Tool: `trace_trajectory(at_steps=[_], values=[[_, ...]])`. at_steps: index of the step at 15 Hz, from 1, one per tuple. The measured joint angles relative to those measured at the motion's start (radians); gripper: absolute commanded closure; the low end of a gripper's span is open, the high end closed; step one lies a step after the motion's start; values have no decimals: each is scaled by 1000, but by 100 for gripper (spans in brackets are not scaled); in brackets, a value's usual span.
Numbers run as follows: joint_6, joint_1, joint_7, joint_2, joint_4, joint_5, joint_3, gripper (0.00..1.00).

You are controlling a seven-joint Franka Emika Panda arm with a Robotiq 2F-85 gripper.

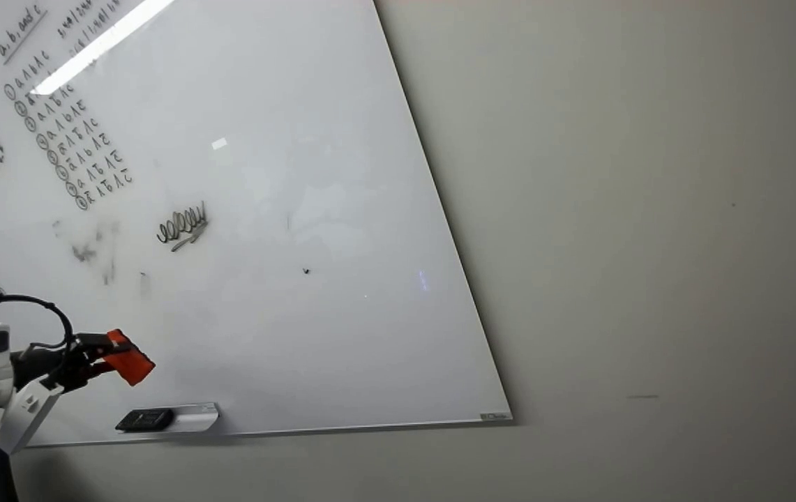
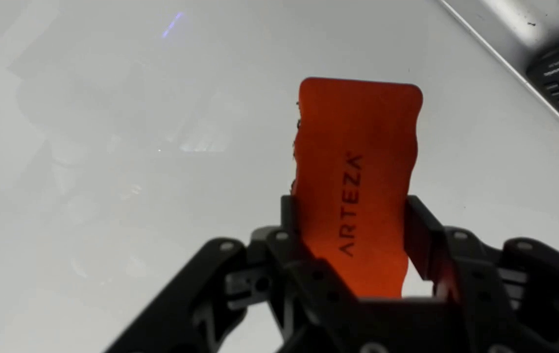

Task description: Use the duster to erase the right part of the white board

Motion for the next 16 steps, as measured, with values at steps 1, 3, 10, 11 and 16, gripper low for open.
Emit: trace_trajectory(at_steps=[1,3,10,11,16], values=[[0,0,27,-3,-1,-35,-5,72],[-1,-2,130,-2,-2,-126,-15,72],[-2,-70,408,33,2,-234,0,72],[-5,-81,432,33,2,-234,6,72],[-20,-156,528,27,28,-234,83,72]])
